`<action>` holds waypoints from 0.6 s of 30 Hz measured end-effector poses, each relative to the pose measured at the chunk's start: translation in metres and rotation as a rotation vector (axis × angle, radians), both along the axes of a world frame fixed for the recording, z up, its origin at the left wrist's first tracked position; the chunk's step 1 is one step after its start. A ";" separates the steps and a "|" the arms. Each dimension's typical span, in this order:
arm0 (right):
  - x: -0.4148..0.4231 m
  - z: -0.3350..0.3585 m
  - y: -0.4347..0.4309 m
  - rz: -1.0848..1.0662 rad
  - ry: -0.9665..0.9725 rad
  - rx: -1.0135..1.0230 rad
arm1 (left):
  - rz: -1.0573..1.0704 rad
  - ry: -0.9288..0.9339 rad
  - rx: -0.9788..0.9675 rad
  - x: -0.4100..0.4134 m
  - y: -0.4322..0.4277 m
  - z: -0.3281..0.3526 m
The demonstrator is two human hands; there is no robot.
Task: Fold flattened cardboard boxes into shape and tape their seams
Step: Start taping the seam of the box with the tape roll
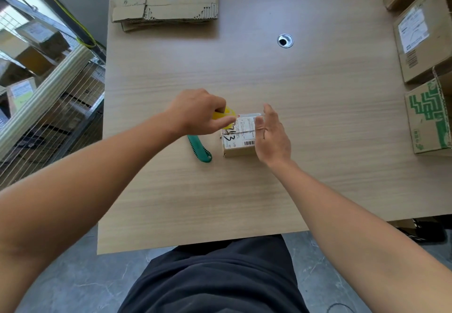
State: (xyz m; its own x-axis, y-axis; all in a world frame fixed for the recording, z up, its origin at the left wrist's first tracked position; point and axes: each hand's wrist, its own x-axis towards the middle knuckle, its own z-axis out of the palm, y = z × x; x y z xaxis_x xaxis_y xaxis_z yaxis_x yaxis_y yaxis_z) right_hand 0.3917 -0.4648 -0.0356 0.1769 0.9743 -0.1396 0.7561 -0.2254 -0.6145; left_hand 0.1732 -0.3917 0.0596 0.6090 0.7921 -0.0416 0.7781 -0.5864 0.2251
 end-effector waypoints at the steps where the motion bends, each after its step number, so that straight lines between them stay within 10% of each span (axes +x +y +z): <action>1: 0.000 -0.001 0.001 0.006 0.000 -0.020 | 0.019 0.008 -0.029 -0.002 -0.001 0.002; 11: 0.001 -0.001 0.006 0.076 -0.120 -0.073 | 0.341 0.009 -0.605 -0.024 -0.037 -0.001; 18: 0.005 -0.004 0.008 0.142 -0.097 -0.040 | 0.499 0.010 -0.404 -0.030 -0.060 -0.025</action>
State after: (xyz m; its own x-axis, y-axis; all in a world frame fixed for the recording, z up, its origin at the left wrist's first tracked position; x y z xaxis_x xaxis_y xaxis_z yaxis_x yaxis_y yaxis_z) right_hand 0.3962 -0.4570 -0.0393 0.0525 0.9844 -0.1681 0.8375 -0.1351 -0.5294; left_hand 0.1431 -0.4521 0.0345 0.1696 0.9006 -0.4002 0.9387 -0.0240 0.3438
